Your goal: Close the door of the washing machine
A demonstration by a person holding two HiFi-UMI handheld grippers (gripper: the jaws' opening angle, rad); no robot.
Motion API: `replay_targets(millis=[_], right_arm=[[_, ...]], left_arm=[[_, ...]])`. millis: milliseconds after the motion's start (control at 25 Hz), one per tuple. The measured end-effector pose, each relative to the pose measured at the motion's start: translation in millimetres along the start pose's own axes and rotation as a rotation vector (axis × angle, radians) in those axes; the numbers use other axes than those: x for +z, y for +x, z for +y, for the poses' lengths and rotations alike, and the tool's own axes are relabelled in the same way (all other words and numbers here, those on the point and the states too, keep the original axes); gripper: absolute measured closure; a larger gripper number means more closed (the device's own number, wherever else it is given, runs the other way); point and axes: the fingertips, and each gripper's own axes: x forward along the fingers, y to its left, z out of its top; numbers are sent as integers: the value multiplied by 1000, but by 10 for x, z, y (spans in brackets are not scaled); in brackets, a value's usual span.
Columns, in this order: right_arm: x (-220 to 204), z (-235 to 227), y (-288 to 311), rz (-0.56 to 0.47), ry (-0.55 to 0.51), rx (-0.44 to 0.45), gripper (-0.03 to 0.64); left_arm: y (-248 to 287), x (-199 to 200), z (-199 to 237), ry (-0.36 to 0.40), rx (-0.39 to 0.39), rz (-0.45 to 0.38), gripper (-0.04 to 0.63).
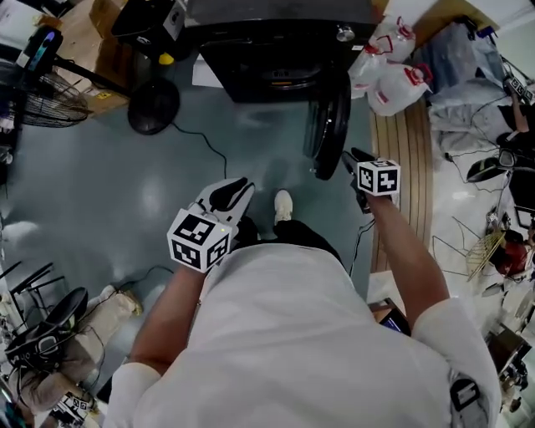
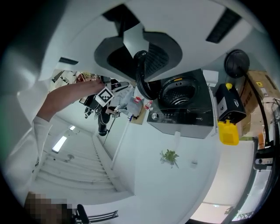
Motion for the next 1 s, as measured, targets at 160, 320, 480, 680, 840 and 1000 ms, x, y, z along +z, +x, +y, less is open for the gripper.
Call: replay_targets(millis=[160, 320, 480, 680, 840, 1000], right_arm=[[96, -202, 238, 28, 32, -24, 477], [176, -329, 402, 45, 90, -32, 478], [182, -430, 544, 64, 170, -30, 479], [160, -530, 691, 100, 202, -72, 472], [101, -562, 738, 100, 259, -73, 492], [118, -552, 770, 97, 274, -61, 509]], left_arm=[[176, 124, 120, 0, -20, 9, 526], [304, 241, 287, 16, -59, 35, 526], [410, 381, 463, 50, -98, 64, 526], [529, 486, 729, 62, -125, 93, 526], [561, 538, 877, 67, -137, 102, 526], [592, 572, 1008, 62, -147, 114, 526]])
